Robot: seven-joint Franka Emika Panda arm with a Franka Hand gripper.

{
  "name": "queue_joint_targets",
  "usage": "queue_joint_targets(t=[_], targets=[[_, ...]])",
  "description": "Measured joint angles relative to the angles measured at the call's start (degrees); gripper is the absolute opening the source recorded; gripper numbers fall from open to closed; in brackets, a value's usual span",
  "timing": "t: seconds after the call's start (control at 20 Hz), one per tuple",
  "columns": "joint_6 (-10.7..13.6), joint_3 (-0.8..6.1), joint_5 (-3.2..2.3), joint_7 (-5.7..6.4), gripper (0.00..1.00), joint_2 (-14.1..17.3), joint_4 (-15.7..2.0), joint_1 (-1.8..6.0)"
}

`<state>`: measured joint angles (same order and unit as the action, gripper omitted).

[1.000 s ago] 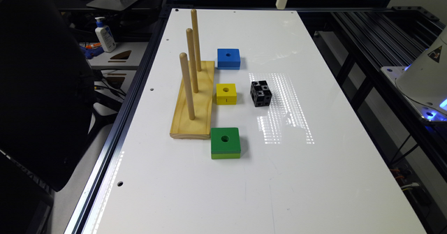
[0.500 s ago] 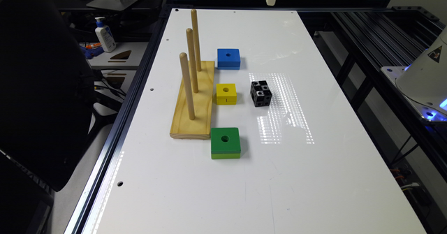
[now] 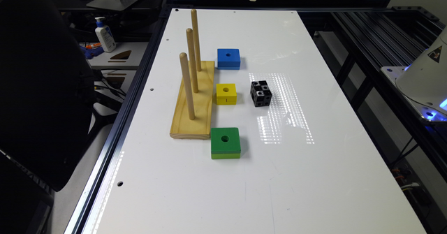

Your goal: Pick up blue block.

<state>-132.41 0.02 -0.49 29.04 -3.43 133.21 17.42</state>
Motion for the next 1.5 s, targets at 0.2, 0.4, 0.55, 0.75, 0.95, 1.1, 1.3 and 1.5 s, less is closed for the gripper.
queue_joint_targets(t=[0.2, 0.4, 0.55, 0.75, 0.95, 1.1, 1.3, 1.5], targets=[[0.0, 0.0, 0.0, 0.0, 1.0, 0.12, -0.08, 0.0], [0.0, 0.0, 0.0, -0.01, 1.0, 0.13, -0.08, 0.0], [-0.19, 0.0, 0.0, -0.01, 1.0, 0.9, 0.22, 0.0], [-4.02, 0.0, 0.0, -0.01, 1.0, 5.01, 0.61, 0.01], [-6.48, 0.0, 0.0, -0.01, 1.0, 7.65, 0.48, 0.02], [-6.55, 0.0, 0.0, -0.01, 1.0, 7.65, 0.46, 0.03], [-6.96, 0.0, 0.0, -0.01, 1.0, 8.39, 0.75, 0.03], [-9.9, 0.02, 0.0, -0.01, 1.0, 11.42, 0.79, 0.02]])
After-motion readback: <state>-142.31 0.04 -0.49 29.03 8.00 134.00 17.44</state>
